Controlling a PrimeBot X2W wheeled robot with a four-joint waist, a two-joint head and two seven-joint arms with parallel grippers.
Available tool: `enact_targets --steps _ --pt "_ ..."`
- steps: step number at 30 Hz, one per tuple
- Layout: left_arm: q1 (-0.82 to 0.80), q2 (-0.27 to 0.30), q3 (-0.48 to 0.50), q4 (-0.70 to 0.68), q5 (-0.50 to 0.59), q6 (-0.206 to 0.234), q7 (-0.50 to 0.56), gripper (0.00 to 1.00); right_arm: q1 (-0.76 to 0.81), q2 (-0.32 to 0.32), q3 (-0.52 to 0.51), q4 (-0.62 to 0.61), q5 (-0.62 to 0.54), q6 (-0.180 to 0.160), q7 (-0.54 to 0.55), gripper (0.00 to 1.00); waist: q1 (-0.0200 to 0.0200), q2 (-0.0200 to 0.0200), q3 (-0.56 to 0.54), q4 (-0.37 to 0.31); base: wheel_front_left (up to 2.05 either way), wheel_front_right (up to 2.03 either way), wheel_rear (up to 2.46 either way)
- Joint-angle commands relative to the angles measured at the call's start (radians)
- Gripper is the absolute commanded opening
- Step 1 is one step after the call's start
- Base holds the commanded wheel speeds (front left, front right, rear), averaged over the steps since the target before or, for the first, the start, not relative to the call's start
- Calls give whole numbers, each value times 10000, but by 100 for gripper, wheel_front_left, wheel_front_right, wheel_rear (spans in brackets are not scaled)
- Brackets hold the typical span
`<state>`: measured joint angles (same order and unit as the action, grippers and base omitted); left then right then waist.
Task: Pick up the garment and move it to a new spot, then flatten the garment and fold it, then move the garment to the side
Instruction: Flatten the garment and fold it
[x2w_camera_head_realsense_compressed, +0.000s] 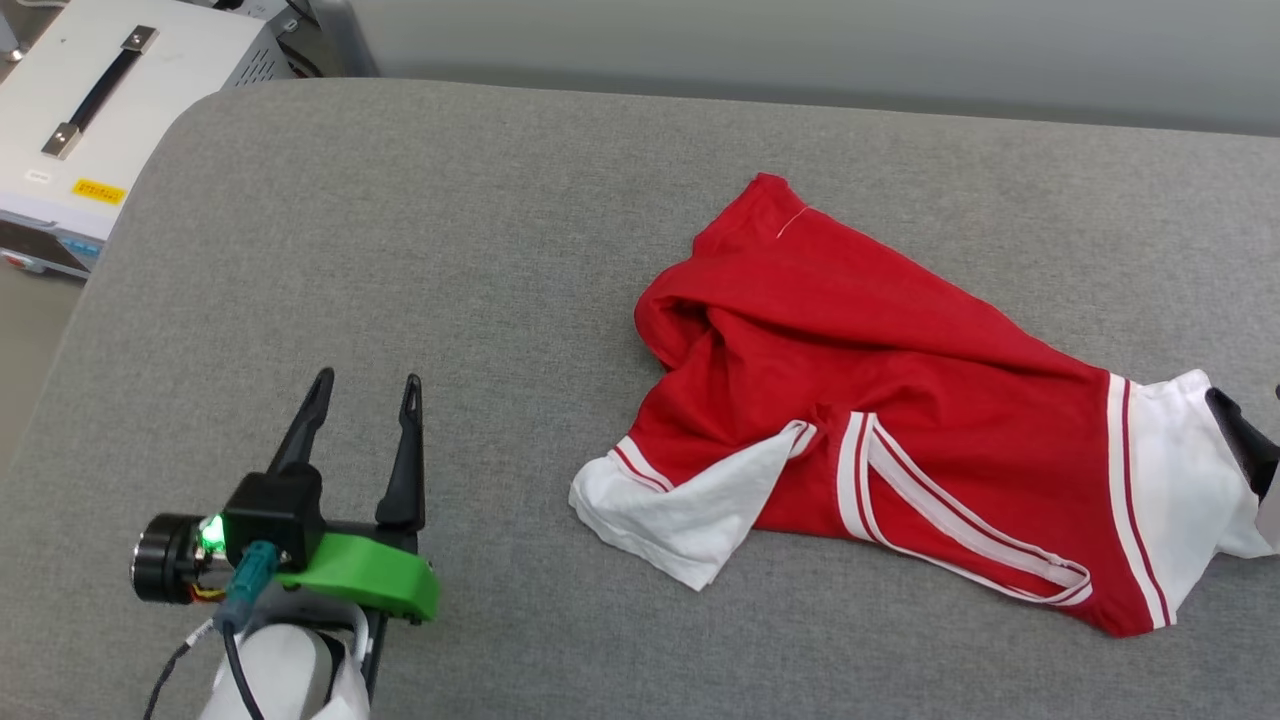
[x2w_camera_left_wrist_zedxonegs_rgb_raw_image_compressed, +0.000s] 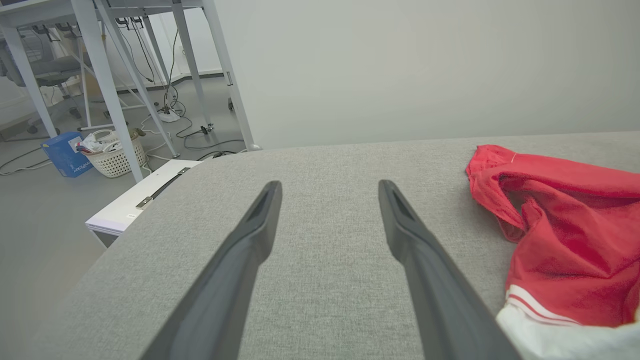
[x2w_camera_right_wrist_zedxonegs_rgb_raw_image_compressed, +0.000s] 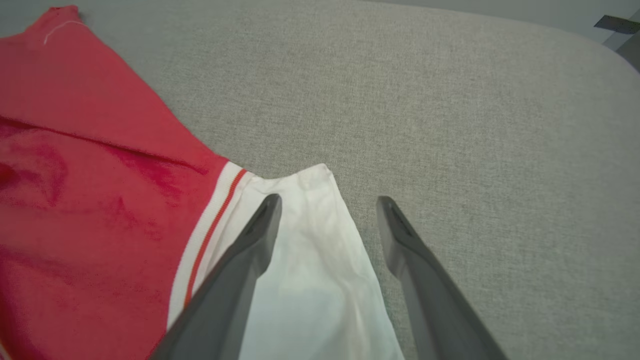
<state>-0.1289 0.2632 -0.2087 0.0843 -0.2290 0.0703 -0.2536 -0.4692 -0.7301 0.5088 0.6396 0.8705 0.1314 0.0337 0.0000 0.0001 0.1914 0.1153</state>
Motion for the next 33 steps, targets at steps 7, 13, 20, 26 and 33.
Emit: enact_targets --steps 7,13,20,26,33 --pt "-1793 828 -264 -57 -388 -1291 1117 100 82 531 -653 -1213 -1326 -7 -1682 100 0 -1 -319 -484 0 0 0" --pt "-3187 1248 -938 -74 -1140 -1870 2963 100 760 1437 -1635 -2513 -2450 -7 -2045 100 0 -1 -360 -760 0 0 0" --pt "-5065 2047 -3040 48 -3778 -2005 6697 100 1872 2443 -2677 -4276 -3712 -7 -1228 100 0 -1 -207 -1100 0 0 0" --pt "-6158 2460 -4796 315 -5637 -2007 9265 100 2076 2743 -2926 -4822 -4004 -7 -709 100 0 -1 78 -1291 0 0 0" --pt "-6900 2793 -6515 964 -6520 -2008 10534 100 1835 2923 -2817 -5061 -4060 -7 -488 100 0 -1 619 -1636 0 0 0"
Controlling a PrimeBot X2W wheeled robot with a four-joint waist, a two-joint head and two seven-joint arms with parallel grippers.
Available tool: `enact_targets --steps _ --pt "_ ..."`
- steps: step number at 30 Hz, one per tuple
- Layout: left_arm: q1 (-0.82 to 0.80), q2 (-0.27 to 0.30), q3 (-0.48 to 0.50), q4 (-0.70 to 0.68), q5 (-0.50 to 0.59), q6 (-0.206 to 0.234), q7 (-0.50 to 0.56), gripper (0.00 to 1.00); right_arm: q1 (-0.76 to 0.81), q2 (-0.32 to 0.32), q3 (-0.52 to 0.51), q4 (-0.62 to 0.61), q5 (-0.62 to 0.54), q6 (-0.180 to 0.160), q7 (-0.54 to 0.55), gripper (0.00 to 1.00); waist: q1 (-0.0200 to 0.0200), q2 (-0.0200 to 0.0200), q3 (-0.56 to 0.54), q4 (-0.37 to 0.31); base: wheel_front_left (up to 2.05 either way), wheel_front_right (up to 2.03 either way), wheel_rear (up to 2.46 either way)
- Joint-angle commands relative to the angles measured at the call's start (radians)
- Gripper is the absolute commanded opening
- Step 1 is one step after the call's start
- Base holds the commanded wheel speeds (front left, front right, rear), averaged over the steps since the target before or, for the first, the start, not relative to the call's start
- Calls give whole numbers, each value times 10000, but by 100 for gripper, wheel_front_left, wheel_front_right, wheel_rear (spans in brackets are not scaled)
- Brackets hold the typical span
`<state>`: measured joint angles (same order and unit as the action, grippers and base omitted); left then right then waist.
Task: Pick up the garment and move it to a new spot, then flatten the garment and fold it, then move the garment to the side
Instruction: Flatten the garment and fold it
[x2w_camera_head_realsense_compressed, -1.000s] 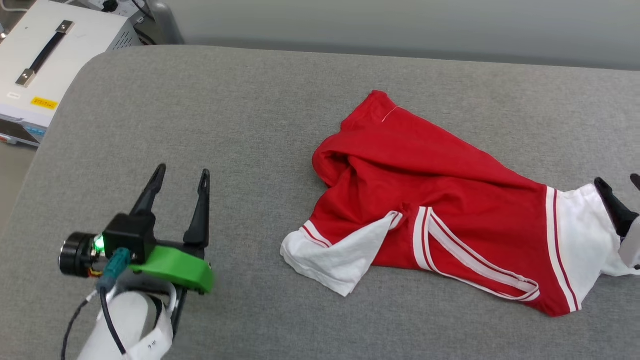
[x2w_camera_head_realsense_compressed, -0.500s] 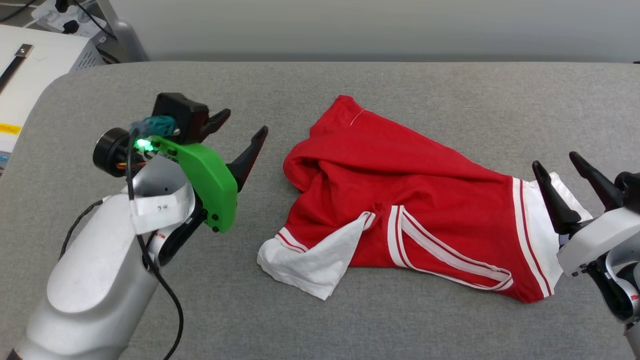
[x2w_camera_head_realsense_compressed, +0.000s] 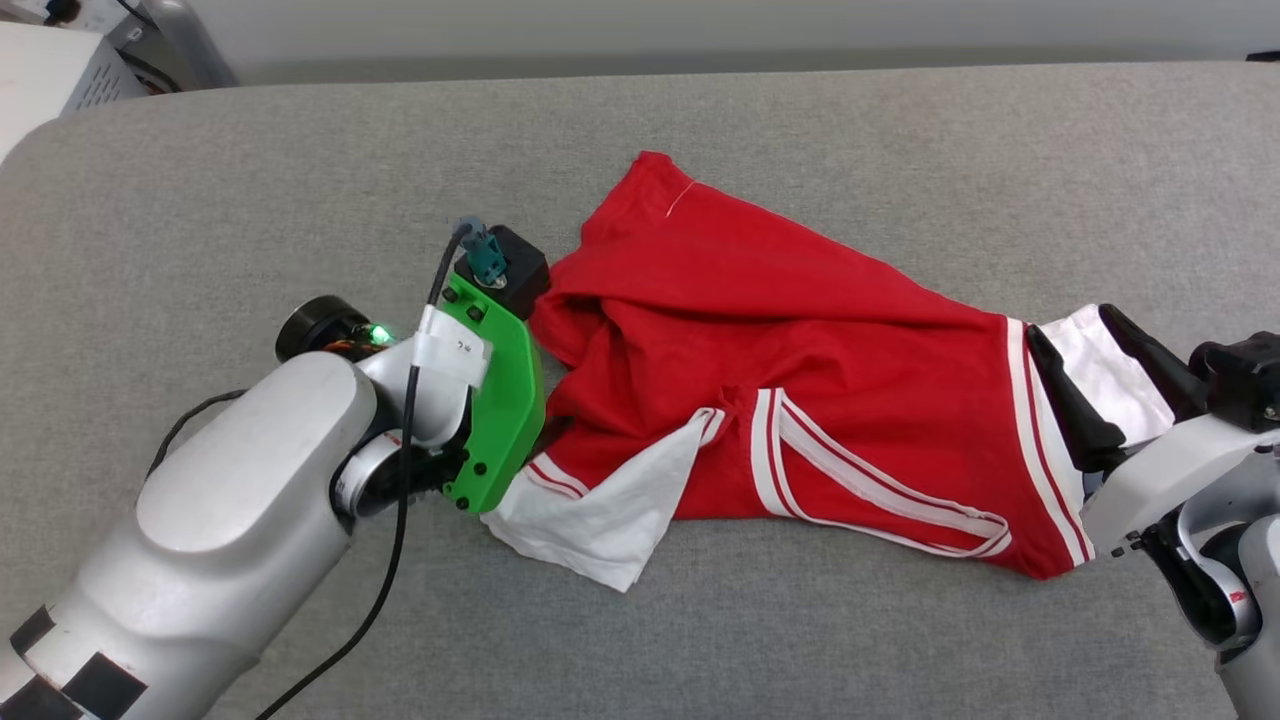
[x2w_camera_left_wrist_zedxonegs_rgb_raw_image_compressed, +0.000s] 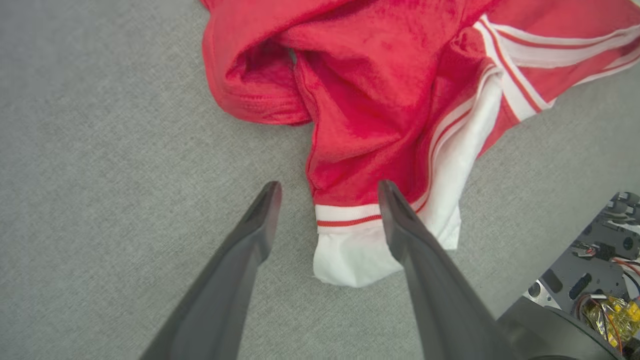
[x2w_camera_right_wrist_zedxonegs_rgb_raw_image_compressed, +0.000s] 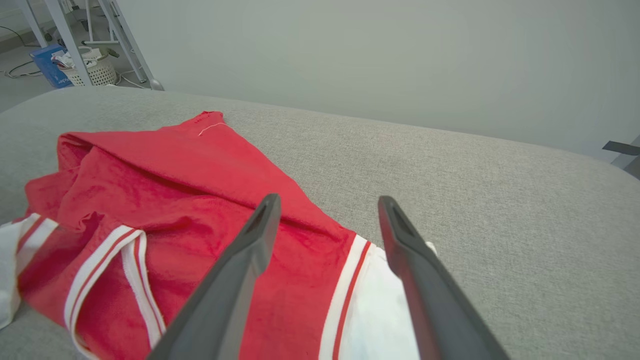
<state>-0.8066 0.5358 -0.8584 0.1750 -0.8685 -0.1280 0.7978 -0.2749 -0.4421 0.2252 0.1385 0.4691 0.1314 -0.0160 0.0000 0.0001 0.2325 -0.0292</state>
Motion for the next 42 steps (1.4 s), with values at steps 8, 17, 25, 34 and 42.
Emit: enact_targets --steps 8,17,25,34,42 --pt "-47 332 -1532 1098 -306 -26 -82 100 -522 89 354 214 68 -7 -131 100 0 -1 768 -546 0 0 0" --pt "-135 620 -2842 1320 -414 -26 -1005 0 -721 28 665 699 208 -7 -440 100 0 -1 644 -428 0 0 0" --pt "-584 1511 -2491 349 -800 -26 -2273 0 -255 -95 486 1080 416 -7 -690 100 0 -1 -26 124 0 0 0" --pt "-900 3143 -1974 -1483 -1018 374 -1793 0 21 41 383 1287 441 -7 -941 100 0 -1 -78 300 0 0 0" --pt "-955 3170 -1894 -1209 -554 885 -2118 0 -424 121 561 1297 455 -7 -1031 100 0 -1 592 -233 0 0 0"
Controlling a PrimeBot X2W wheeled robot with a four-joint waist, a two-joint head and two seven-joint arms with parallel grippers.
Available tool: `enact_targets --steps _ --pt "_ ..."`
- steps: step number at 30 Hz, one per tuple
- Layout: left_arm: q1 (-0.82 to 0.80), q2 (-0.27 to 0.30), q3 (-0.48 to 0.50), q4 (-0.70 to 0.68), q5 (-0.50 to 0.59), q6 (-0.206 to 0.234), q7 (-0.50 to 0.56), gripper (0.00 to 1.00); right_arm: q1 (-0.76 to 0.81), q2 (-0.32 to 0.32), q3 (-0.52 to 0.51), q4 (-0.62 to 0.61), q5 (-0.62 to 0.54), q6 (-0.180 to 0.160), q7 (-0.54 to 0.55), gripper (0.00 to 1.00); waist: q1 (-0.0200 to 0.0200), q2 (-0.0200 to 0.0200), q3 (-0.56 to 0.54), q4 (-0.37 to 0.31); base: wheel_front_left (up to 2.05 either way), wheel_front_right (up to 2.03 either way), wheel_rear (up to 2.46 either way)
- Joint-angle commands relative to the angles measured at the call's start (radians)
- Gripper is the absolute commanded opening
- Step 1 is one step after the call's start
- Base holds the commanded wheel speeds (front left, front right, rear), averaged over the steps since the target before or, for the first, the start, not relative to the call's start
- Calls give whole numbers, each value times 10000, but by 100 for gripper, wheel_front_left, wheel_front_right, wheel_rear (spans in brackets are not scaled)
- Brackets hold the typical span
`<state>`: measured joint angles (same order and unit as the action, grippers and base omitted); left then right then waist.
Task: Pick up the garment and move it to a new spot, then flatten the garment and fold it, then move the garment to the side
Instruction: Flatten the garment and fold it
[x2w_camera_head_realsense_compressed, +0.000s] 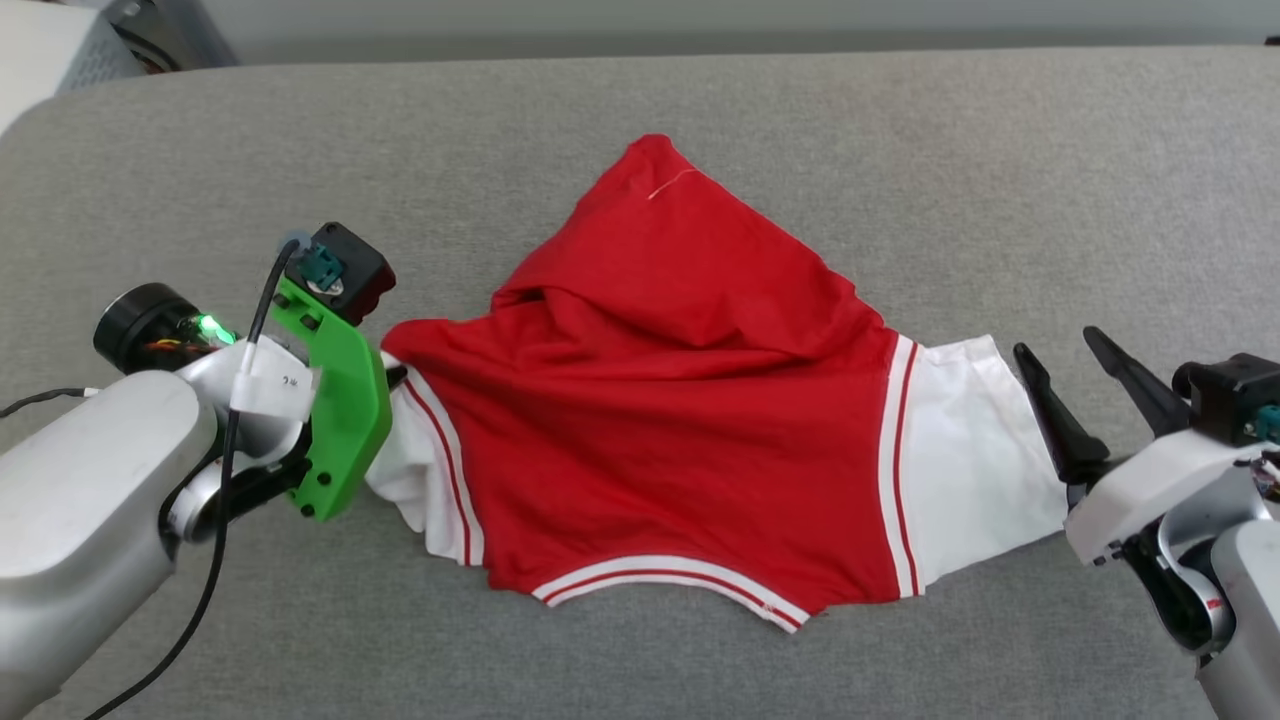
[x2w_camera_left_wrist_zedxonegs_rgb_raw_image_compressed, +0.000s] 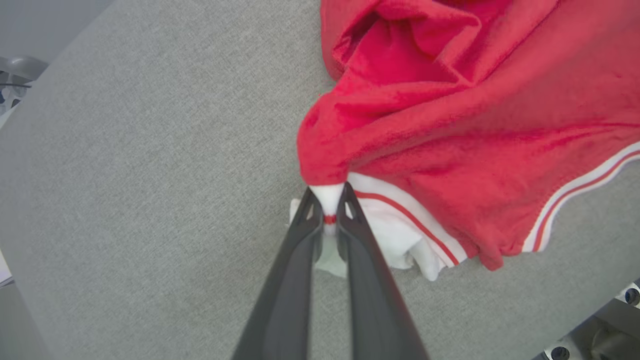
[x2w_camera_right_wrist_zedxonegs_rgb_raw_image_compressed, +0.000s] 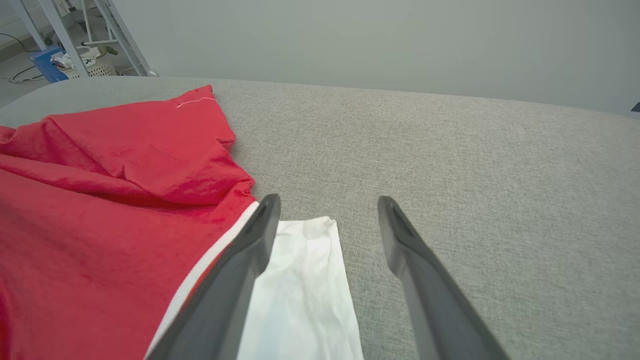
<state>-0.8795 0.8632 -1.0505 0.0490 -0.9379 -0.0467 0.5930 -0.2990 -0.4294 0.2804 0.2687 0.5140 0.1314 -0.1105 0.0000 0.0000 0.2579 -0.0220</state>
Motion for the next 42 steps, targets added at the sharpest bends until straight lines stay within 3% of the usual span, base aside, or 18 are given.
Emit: enact_targets --steps 1,11,18,19,23,29,35,36,42 --pt "-246 -260 42 253 145 89 -170 0 -286 -16 37 -11 -11 -7 -96 100 0 0 474 -399 0 0 0" --pt "-677 -1835 -16 3552 466 -354 -1485 0 -1019 92 317 -19 -114 -7 -311 100 0 0 1361 -1116 0 0 0" --pt "-353 -2488 -264 5556 167 -698 -2059 0 -1039 74 388 182 -118 -7 -381 100 0 0 1170 -1062 0 0 0" --pt "-333 -2507 -258 5657 198 -714 -2280 100 -1028 67 380 194 -106 -7 -384 100 0 0 1103 -1014 0 0 0" --pt "-242 -2541 31 5758 464 -618 -3965 100 -951 -37 323 192 -64 -7 -378 100 0 0 740 -741 0 0 0" --pt "471 -2398 990 4885 357 440 -6513 100 -929 -523 31 -106 -72 -7 -138 100 0 0 184 -253 0 0 0" --pt "1836 -2027 1643 3339 432 2156 -8097 100 -1083 -1423 273 -720 71 -7 1010 100 0 0 -371 193 0 0 0" --pt "2836 -1948 2121 2296 542 3246 -8447 100 -1138 -2298 1079 -1246 731 -7 2715 100 0 0 -609 415 0 0 0" --pt "4541 -2120 3426 366 1594 4751 -8541 100 -1188 -3643 1892 -2037 2120 -7 5793 100 0 0 -817 785 0 0 0"
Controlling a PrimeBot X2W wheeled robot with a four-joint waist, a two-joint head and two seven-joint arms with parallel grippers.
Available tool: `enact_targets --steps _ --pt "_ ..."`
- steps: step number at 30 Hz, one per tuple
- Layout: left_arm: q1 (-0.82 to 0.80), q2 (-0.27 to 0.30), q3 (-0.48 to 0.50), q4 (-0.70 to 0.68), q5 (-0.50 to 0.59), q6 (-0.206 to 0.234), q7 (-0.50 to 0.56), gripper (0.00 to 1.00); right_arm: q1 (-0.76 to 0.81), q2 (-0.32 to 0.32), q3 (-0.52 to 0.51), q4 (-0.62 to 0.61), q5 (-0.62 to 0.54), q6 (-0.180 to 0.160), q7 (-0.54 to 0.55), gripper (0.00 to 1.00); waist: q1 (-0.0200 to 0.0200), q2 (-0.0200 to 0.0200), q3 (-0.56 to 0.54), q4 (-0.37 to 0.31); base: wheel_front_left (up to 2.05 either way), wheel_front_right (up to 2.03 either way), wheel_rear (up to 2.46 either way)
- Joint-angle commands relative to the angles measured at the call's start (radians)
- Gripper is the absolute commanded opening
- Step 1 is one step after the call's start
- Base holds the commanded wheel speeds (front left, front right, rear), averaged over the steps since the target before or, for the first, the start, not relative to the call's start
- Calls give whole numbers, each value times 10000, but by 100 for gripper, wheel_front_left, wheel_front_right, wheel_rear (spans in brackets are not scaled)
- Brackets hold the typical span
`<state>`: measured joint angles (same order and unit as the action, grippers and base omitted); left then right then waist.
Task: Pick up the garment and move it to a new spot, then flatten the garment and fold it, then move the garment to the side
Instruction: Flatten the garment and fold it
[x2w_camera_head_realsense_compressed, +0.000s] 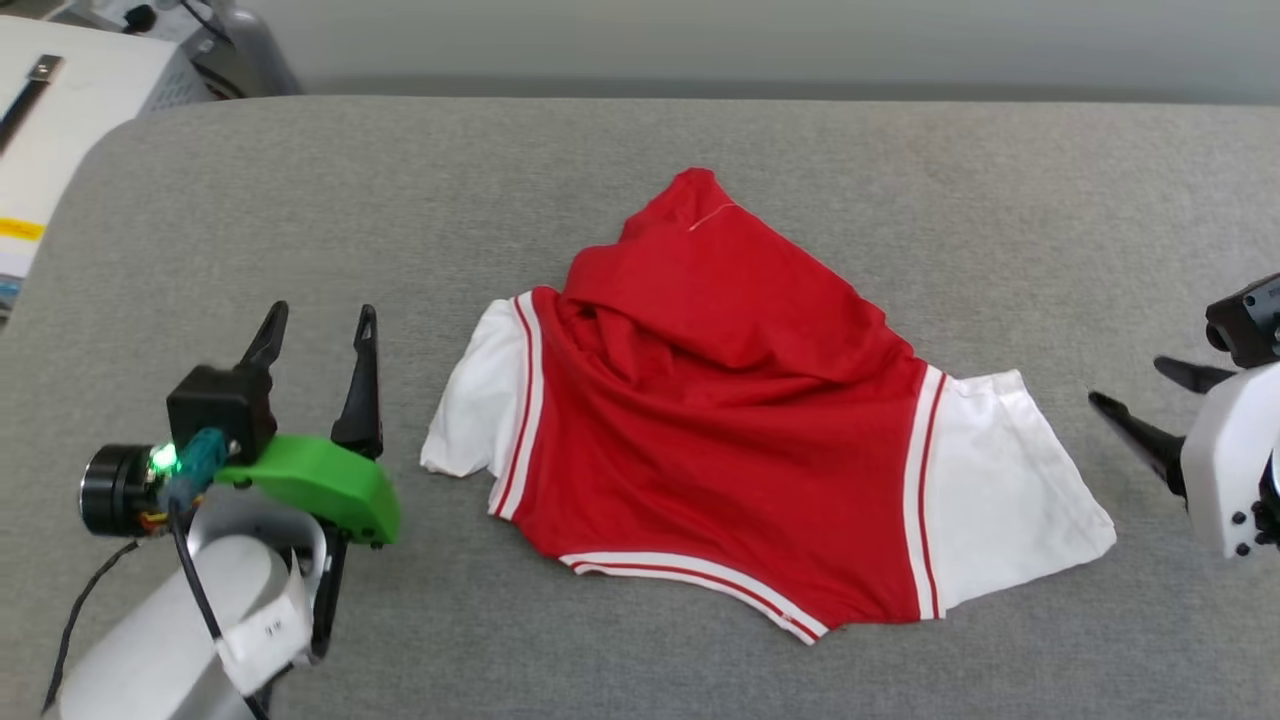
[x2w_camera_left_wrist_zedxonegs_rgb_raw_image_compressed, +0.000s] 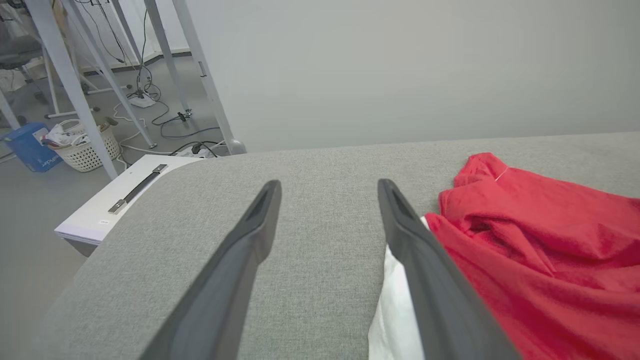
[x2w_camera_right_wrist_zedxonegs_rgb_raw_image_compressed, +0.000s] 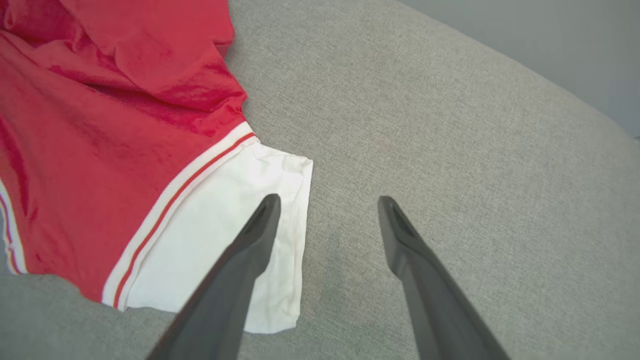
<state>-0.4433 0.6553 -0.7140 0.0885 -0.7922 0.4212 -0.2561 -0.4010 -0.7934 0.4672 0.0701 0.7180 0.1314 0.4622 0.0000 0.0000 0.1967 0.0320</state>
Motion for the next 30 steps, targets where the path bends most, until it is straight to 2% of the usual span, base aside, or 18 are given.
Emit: enact_targets --steps 1,3,4,7,15,20,21,22,26,30 --pt "446 -106 278 -262 390 220 -52 100 -146 -94 63 -113 299 -7 480 100 0 0 -220 292 0 0 0" --pt "1039 -313 689 -698 885 433 -53 100 -75 -263 175 -219 668 -7 1335 100 0 0 -227 395 0 0 0" --pt "1773 -680 1252 -1214 1670 702 -54 100 57 -415 366 -190 833 -7 2275 100 0 0 -171 556 0 0 0" --pt "2292 -1071 1661 -1531 2257 748 -55 100 184 -349 461 37 837 -7 2689 100 0 0 -29 710 0 0 0" --pt "2730 -1977 2306 -1234 3117 -4 -56 100 667 160 563 1618 588 -7 2620 100 0 0 356 1041 0 0 0" --pt "2777 -2344 2725 -960 3524 -398 -56 100 1107 453 1308 2339 471 -7 2580 100 0 0 465 1044 0 0 0" --pt "2818 -2470 2995 -802 3679 -605 -56 100 1103 677 1468 2489 697 -7 2160 16 0 0 455 935 0 0 0" --pt "2825 -2475 3083 -721 3709 -721 -56 100 1027 733 1441 2512 778 -7 1897 0 0 0 429 878 0 0 0" --pt "2591 -2264 3449 -420 3771 -1206 -56 100 648 659 1177 2476 913 -7 983 0 0 0 223 658 0 0 0" --pt "2087 -1774 3635 -75 3693 -1810 -29 100 403 318 693 2436 1046 -7 442 0 0 0 21 453 0 0 0"
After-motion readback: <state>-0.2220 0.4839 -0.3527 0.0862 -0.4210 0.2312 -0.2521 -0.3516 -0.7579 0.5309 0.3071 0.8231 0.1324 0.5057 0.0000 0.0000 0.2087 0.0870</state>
